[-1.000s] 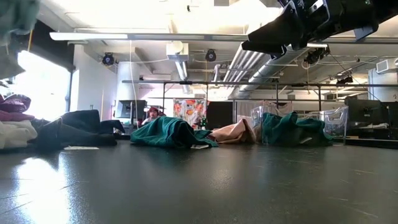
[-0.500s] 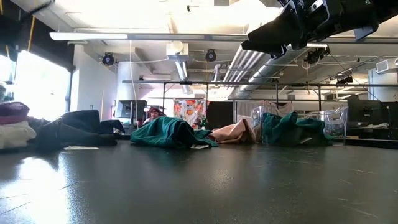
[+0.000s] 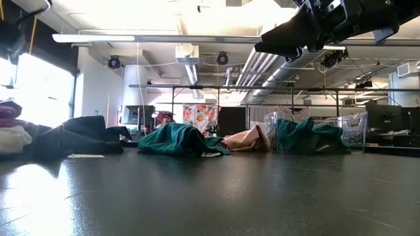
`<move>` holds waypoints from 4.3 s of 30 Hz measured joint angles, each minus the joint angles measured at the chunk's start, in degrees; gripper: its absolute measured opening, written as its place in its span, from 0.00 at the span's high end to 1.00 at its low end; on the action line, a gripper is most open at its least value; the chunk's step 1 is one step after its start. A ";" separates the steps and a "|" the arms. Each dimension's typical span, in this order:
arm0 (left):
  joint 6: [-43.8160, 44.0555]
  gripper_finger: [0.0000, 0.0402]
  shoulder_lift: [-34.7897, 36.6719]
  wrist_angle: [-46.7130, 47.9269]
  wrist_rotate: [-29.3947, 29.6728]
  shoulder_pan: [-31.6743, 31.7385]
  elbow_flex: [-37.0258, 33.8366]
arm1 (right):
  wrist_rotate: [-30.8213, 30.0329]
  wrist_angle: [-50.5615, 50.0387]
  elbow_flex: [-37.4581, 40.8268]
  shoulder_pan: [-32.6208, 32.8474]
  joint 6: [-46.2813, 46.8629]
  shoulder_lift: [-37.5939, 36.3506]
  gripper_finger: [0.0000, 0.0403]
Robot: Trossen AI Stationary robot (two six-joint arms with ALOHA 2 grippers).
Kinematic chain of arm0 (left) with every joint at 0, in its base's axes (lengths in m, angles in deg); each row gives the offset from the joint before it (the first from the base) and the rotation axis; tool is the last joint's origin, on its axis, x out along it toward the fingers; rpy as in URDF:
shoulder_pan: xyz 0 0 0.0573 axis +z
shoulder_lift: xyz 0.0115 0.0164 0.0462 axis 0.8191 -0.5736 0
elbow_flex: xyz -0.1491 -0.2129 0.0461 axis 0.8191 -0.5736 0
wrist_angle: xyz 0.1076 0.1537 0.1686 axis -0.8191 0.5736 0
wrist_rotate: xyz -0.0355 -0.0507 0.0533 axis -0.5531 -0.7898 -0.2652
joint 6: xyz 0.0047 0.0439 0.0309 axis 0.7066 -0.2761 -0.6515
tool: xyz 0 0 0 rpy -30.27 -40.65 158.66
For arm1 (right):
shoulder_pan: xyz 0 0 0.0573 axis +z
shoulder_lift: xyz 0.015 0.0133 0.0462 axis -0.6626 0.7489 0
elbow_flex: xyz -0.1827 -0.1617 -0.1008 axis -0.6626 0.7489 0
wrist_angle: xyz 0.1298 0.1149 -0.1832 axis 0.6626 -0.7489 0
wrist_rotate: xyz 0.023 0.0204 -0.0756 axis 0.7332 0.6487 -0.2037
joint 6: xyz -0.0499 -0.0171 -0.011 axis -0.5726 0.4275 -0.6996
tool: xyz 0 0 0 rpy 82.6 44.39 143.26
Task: Sort towels by color in basket
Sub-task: Put the light blue towel into the bottom transparent bin
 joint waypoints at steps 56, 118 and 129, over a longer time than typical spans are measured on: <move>2.54 0.40 5.51 -11.88 0.78 4.09 -3.94 | 0.00 -0.07 0.00 0.00 -0.05 0.00 0.61; -6.95 0.30 3.20 -8.59 17.16 -0.61 10.88 | -0.02 0.00 0.02 -0.02 0.65 1.34 0.61; 9.82 0.31 -2.15 -3.17 15.16 -8.14 10.03 | -0.02 4.08 0.04 -0.02 0.45 5.38 0.61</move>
